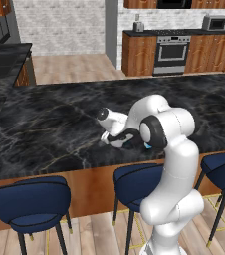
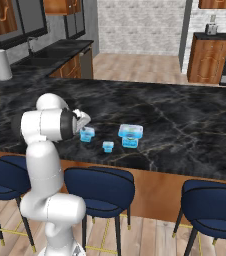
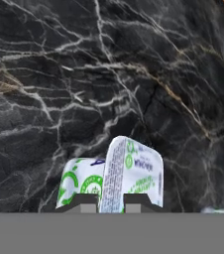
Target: Stack the yogurt containers by placing the smaller containers on top of the larger containers.
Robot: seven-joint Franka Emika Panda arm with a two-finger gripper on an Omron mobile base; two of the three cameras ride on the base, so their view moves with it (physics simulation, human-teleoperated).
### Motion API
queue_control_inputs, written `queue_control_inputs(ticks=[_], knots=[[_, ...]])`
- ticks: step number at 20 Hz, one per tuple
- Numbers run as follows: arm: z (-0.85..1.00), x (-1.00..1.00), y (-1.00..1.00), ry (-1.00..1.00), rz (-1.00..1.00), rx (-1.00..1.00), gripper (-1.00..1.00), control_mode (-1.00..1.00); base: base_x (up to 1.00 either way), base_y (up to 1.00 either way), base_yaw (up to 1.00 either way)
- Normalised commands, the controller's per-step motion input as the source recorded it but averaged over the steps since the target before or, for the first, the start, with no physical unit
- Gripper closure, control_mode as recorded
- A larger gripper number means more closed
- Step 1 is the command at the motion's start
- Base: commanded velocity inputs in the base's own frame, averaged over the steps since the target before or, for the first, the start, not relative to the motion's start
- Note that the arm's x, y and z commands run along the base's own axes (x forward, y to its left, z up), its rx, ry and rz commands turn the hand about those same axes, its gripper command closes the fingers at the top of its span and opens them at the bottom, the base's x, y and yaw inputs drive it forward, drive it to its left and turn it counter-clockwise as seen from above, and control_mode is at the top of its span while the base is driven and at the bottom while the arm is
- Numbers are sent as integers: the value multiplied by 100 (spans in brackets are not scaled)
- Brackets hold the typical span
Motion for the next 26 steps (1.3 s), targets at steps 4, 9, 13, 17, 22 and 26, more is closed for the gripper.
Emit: queue_control_inputs(ticks=[4,9,13,17,22,26], knots=[[4,0,0,-12,0,-5,100,-100,0,0,0],[12,0,0,-12,1,-4,100,-100,0,0,0],[28,0,0,-3,0,-2,100,-100,0,0,0],[41,0,0,0,0,-1,100,-100,0,0,0],[47,0,0,0,0,-2,100,-100,0,0,0],[51,-5,-3,2,0,-3,100,-100,0,0,0]])
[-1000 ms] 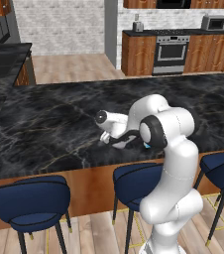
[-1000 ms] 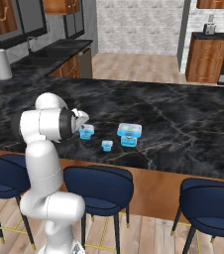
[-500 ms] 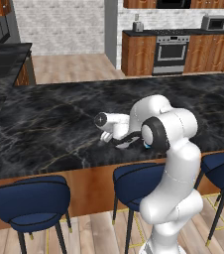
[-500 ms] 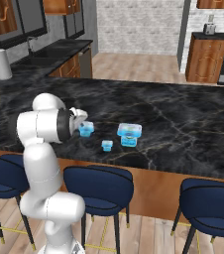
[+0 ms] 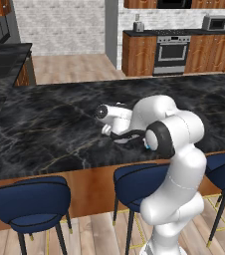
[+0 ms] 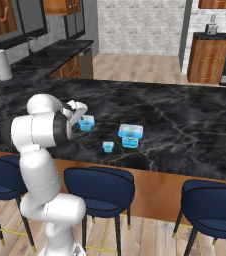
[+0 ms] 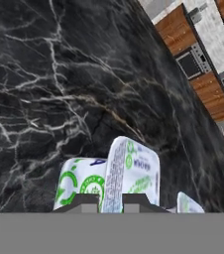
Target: Stack the yogurt containers by placing the smaller containers on top of the larger containers.
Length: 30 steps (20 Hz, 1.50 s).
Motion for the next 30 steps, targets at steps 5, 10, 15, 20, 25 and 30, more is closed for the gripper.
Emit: queue_control_inputs(ticks=[5,10,15,20,25,30], knots=[[25,-29,-7,1,0,-7,100,-100,0,0,0],[4,-19,-4,0,0,-13,100,-100,0,0,0],[17,-7,-9,0,0,-9,100,-100,0,0,0],[31,-2,-20,5,-2,-4,100,-100,0,0,0],[18,0,-43,9,-2,0,100,-100,0,0,0],[1,0,-39,9,-2,-3,100,-100,0,0,0]])
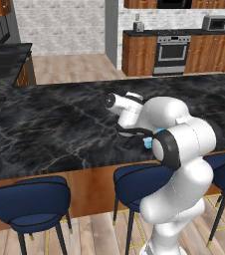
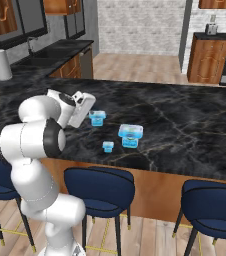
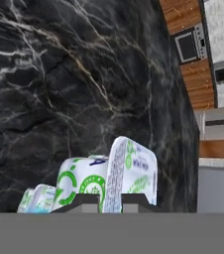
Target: Stack the yogurt containers by placing the smaller containers on top of the larger containers.
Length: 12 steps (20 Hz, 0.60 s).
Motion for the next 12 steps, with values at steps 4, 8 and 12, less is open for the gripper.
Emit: queue_control_inputs(ticks=[4,8,12], knots=[[0,0,-33,2,-1,-7,100,-100,0,0,0],[0,0,-31,0,-1,-7,100,-100,0,0,0],[0,0,-30,0,0,-4,100,-100,0,0,0]])
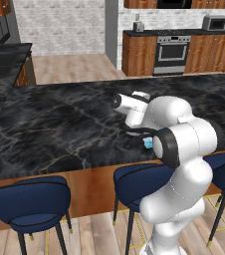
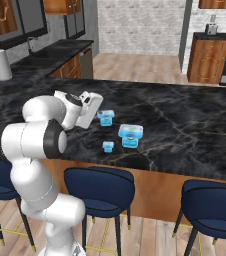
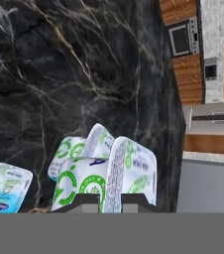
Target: Stack the yogurt containers by placing the smaller containers on top of the larger containers.
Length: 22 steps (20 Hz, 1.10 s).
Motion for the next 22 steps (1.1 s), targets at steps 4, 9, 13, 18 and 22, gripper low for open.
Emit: queue_control_inputs(ticks=[4,9,13,18,22], knots=[[0,0,-35,0,0,0,100,-100,0,0,0],[0,0,-40,0,0,0,100,-100,0,0,0],[0,0,-40,0,0,0,100,-100,0,0,0],[0,0,-36,0,0,0,100,-100,0,0,0],[0,2,-30,0,0,0,100,-100,0,0,0]])
